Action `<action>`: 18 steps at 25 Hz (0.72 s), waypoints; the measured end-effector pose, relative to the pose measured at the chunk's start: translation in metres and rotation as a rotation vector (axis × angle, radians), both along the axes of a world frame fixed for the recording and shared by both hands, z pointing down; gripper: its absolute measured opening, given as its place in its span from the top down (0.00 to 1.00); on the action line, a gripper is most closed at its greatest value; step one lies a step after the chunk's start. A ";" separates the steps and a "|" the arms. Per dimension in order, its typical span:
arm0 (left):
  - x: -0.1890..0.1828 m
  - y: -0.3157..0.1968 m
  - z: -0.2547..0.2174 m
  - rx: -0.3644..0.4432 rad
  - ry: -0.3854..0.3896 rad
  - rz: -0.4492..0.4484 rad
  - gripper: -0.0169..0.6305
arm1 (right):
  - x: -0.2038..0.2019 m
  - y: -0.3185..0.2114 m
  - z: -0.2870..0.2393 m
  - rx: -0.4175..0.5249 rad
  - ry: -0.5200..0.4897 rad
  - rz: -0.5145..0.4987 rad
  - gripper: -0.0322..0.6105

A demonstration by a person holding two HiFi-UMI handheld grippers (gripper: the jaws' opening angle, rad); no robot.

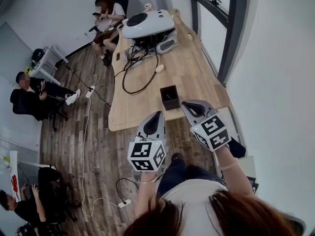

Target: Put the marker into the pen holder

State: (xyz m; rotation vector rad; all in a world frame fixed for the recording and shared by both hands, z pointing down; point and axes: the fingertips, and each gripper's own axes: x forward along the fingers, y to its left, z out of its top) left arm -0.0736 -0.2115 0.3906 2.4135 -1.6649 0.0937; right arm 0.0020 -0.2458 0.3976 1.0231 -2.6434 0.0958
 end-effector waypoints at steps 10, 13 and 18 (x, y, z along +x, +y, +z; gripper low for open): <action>0.019 0.023 -0.003 0.012 -0.010 -0.010 0.95 | 0.023 0.026 -0.013 0.048 -0.025 0.016 0.91; 0.021 0.026 -0.007 0.019 -0.013 -0.011 0.95 | 0.026 0.031 -0.018 0.076 -0.033 0.039 0.91; 0.019 0.034 -0.010 0.027 -0.018 -0.001 0.95 | 0.023 0.039 -0.022 0.090 -0.039 0.056 0.91</action>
